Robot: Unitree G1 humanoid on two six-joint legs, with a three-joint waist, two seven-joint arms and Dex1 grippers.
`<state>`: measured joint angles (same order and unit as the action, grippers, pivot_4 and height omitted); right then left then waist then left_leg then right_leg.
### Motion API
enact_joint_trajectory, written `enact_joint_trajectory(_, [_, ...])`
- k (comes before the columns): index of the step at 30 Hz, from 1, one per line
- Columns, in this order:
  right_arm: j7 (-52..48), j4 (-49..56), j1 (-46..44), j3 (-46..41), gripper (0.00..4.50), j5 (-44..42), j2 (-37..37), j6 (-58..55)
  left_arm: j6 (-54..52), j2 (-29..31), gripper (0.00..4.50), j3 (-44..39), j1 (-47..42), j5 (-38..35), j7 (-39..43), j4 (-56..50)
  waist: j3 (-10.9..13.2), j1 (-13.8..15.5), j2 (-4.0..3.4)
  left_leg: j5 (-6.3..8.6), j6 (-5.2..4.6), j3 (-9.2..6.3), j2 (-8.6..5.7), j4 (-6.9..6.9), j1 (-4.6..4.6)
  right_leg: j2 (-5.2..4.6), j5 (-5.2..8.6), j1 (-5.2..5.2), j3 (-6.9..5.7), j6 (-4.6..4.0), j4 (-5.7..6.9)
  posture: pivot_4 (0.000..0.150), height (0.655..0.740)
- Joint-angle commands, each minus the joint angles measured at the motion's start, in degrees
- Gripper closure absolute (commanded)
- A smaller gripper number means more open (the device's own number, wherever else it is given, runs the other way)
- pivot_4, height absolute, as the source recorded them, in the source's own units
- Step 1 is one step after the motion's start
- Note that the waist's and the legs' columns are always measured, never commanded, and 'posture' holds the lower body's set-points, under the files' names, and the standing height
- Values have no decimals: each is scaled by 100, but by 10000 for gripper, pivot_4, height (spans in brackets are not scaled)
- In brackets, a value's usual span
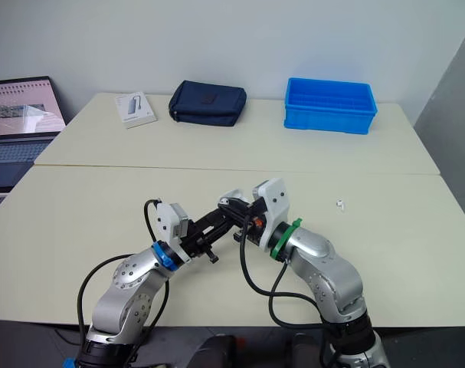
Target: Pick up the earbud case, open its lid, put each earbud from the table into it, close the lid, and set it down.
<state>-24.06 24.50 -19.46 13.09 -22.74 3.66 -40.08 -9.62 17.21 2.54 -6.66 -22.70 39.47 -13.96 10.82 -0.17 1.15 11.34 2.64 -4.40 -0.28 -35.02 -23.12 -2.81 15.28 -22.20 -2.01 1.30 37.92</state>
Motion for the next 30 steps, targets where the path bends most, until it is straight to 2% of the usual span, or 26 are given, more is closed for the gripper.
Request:
enact_joint_trajectory(1, [5,112,53,132,41070,-22,42,-8,94,-61,37053,-2,-103,-122,6,-289,0,0,0,0,0,0,0,0,0,0,0,0,0,0,0,1500,7400])
enact_joint_trajectory(12, [189,369,27,61,1576,188,376,79,82,-28,37053,12,-46,-102,19,-349,0,2,0,0,0,-1,-1,2,-2,-1,1,0,-1,-2,-3,1500,7400])
enact_joint_trajectory(16, [-17,990,111,-261,1438,-138,915,-248,83,-17,37053,9,-33,-94,15,-316,0,12,0,0,0,-3,0,3,-4,-1,2,-2,-3,-3,-4,1500,7400])
enact_joint_trajectory(23, [-619,1776,420,-1853,1438,-1153,2340,-726,142,8,37053,-23,-88,-73,55,-181,0,16,1,0,0,-2,-4,2,-14,-5,1,-1,-6,-2,-16,1500,7400])
enact_joint_trajectory(27, [-929,1674,1178,-2940,1438,-983,3343,-571,217,-14,37053,-25,-109,-37,50,-87,0,38,0,0,0,-5,-3,3,-17,-3,2,-1,-14,-2,-18,1500,7400])
enact_joint_trajectory(30, [-1107,1520,1704,-3421,1438,-949,3745,-447,249,-27,37053,-13,-114,-19,38,-51,1,46,1,0,0,-2,-6,2,-22,-5,2,-1,-11,-2,-24,1500,7400])
